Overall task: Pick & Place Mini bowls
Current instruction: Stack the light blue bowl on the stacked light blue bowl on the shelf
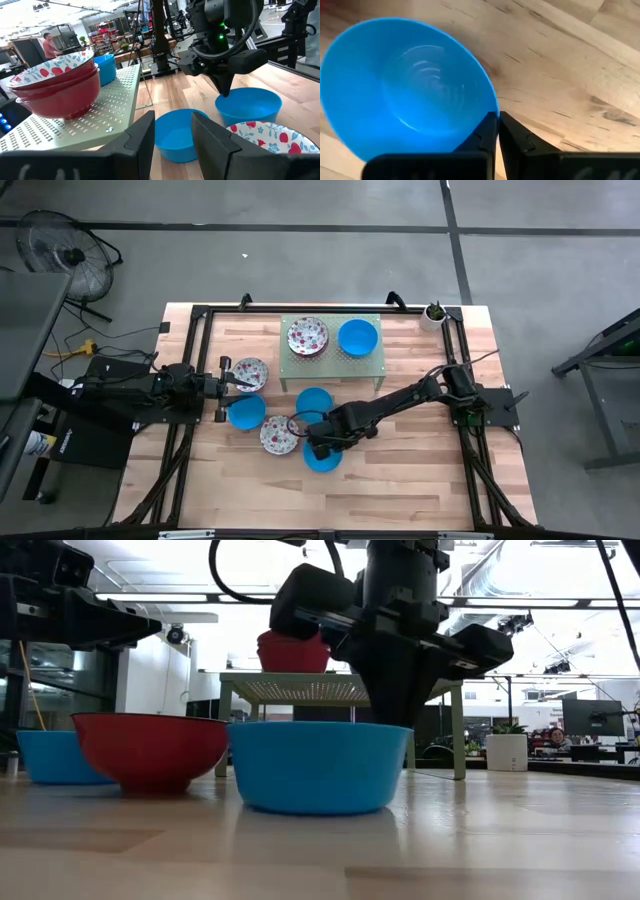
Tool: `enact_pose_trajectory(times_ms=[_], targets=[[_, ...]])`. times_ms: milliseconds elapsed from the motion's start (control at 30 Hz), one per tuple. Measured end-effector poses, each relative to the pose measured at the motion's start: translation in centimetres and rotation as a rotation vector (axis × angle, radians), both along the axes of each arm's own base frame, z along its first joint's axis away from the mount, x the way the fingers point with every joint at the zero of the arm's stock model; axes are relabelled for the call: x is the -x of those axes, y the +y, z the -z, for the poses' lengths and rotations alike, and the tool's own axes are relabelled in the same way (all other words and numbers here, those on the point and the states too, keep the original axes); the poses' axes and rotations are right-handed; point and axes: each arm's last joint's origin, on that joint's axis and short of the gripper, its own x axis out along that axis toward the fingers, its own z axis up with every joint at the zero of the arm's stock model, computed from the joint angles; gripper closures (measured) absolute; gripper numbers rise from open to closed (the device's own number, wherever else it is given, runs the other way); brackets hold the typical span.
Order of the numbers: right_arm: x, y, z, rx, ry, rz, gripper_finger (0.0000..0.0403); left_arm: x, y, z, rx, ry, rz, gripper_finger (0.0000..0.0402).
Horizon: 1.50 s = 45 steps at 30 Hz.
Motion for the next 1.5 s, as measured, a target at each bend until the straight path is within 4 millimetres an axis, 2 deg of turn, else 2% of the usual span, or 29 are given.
enact_pose_trajectory(times_ms=[200,467,800,1033,1500], targets=[[0.5,0.0,-0.7,-0.015,0.018,-0.026,0.0401,0.0,0.0,0.0,0.000,0.000,0.000,0.0278],[1.6,-0.3,-4.2,-0.032,-0.045,-0.028,0.0402,0.0,0.0,0.0,0.000,0.000,0.000,0.0278],[4.1,-1.1,-8.7,-0.030,-0.095,-0.033,0.0403,0.0,0.0,0.0,0.000,0.000,0.000,0.0278],[5.8,-1.6,-11.0,-0.008,-0.112,-0.060,0.0403,0.0,0.0,0.0,0.000,0.000,0.000,0.0278],[9.0,-2.5,-14.3,0.018,-0.122,-0.173,0.0403,0.0,0.0,0.0,0.000,0.000,0.000,0.0278]])
